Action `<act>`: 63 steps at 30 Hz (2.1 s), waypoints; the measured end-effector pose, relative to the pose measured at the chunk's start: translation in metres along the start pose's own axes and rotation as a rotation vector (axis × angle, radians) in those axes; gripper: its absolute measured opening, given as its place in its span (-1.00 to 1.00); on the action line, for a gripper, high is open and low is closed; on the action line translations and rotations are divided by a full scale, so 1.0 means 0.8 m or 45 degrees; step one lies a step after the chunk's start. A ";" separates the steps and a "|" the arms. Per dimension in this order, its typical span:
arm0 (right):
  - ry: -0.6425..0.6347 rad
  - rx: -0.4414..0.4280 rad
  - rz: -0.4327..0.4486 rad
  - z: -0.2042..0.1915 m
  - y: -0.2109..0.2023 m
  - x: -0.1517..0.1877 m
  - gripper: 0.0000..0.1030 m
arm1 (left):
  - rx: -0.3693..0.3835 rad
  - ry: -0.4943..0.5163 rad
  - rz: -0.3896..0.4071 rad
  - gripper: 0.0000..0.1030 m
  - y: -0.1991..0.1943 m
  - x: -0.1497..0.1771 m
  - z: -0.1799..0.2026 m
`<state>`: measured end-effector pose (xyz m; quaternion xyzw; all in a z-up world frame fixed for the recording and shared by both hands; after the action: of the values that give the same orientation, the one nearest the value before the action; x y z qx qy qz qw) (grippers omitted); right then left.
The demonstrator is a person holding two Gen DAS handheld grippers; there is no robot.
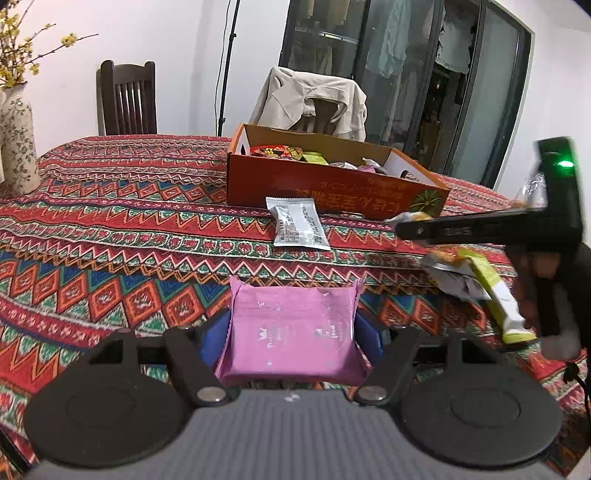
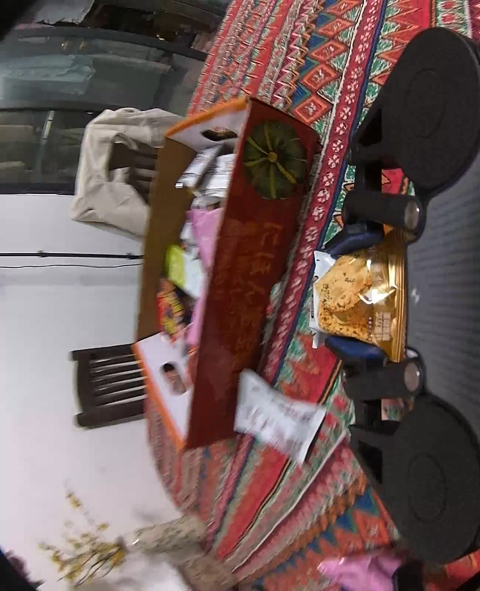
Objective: Organize snacks
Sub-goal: 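Grasp a pink packet with left tool while right tool grasps a gold cracker packet, then carry the pink packet with left tool while right tool carries the cracker packet to the box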
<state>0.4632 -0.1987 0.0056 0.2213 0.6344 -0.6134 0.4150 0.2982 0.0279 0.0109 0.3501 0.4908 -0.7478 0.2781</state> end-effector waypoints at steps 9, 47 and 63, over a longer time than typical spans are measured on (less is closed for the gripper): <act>0.001 0.005 0.166 -0.003 -0.148 0.067 -0.08 | 0.034 0.035 0.005 0.39 -0.039 0.030 0.054; 0.093 -0.116 0.289 0.099 -0.103 -0.035 -0.08 | 0.173 0.090 0.037 0.41 0.134 -0.212 0.047; -0.037 0.088 0.050 0.111 0.162 -0.141 0.01 | 0.156 -0.091 -0.175 0.61 0.436 -0.326 0.015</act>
<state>0.6512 -0.2386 0.0271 0.2389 0.6022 -0.6300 0.4283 0.7166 -0.0913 0.0340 0.3050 0.4567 -0.8058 0.2215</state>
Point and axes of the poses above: each gripper's, at about its wrist camera, not at the fingertips, and y roughly the way its jaws point, z to its right, x to its underside, the point moved 2 cm from there along y, roughly the way its jaws point, and after that the axes turned 12 degrees about x, right-handed, at the moved point
